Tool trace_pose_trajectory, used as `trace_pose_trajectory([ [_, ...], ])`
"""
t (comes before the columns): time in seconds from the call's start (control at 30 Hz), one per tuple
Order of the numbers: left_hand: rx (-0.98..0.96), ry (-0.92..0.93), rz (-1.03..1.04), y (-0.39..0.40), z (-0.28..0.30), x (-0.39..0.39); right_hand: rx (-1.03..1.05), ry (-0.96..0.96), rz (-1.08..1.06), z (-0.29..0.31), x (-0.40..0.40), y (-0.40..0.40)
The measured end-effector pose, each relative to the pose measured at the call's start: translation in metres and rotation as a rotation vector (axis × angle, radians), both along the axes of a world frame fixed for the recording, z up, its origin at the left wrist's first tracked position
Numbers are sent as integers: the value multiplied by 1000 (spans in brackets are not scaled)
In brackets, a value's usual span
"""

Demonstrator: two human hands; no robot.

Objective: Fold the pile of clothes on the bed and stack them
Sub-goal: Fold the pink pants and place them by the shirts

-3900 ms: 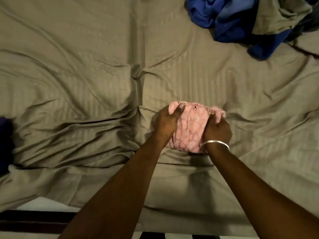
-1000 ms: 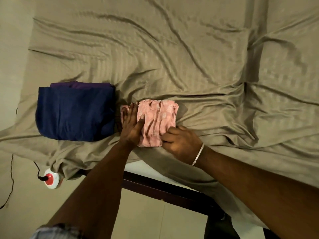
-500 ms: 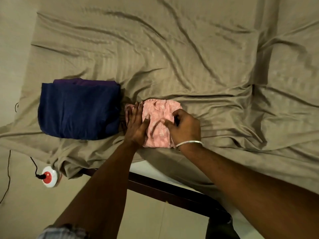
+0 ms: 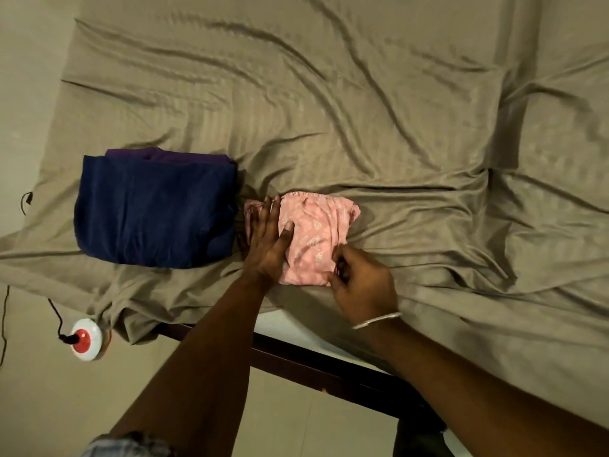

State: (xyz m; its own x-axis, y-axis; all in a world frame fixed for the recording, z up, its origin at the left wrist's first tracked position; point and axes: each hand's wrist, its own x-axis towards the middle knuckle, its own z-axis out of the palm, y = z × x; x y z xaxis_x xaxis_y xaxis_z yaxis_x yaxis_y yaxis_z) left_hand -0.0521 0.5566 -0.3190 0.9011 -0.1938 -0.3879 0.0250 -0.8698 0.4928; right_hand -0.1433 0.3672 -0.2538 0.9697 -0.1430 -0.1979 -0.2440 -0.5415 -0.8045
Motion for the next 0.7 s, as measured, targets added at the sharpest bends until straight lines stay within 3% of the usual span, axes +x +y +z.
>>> trace_pose_trajectory([
  [0.27, -145, -6, 101, 3, -2, -1, 176, -8, -172, -16, -11, -34],
  [0.37, -111, -14, 80, 6, -7, -2, 209, -22, -387, 4, 24, -17],
  [0.47, -115, -71, 95, 1, 2, -8, 180, 149, -508, 3, 68, -3],
  [0.57, -228, -196, 252, -9, 20, -22, 159, 297, -529, -11, 89, -2],
  [0.7, -232, -272, 384, -17, 35, -39, 68, 350, -547, -8, 92, -10],
])
